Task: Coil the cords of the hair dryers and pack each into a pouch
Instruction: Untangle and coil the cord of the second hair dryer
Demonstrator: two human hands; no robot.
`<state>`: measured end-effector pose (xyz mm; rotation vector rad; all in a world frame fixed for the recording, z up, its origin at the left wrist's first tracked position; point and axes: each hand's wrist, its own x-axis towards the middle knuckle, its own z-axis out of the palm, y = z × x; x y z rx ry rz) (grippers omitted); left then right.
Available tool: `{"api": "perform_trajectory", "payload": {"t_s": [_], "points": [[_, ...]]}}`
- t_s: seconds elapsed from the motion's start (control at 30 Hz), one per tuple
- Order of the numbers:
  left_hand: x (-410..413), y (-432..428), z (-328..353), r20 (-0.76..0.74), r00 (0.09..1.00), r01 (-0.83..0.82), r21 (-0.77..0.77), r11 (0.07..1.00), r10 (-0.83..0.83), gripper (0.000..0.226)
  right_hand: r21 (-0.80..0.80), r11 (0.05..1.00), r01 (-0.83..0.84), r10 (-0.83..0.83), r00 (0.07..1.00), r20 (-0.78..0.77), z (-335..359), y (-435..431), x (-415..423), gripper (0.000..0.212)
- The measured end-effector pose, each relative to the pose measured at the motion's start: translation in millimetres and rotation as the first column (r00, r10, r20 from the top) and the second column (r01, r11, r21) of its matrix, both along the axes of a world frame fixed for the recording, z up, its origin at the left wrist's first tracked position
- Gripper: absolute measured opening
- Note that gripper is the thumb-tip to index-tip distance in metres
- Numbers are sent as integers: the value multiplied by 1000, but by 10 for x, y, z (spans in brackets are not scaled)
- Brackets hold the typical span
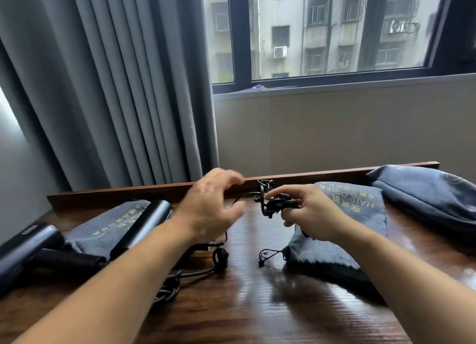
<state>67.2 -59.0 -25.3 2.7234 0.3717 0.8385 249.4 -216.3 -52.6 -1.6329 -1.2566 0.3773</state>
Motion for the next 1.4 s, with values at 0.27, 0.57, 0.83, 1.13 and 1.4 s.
{"api": "perform_trajectory", "payload": {"t_s": [0.27, 0.57, 0.83, 1.13, 1.4], "points": [[484, -56, -371, 96, 988, 137, -213, 967, -119, 40, -60, 985, -164, 166, 985, 34, -47, 219, 81, 45], [392, 88, -645, 109, 994, 55, -414, 908, -10, 23, 115, 963, 245, -264, 942, 207, -231, 191, 158, 23], [379, 13, -622, 155, 980, -34, -501, 865, 128, 2, 138, 979, 151, -146, 988, -50, -230, 103, 12, 24], [399, -123, -628, 311, 943, 242, -885, 397, 118, 32, 196, 945, 262, -287, 951, 114, -309, 206, -204, 19], [382, -143, -531, 554, 831, 557, -823, -111, 59, 42, 309, 898, 313, -313, 948, -52, -254, 158, -105, 20]]}}
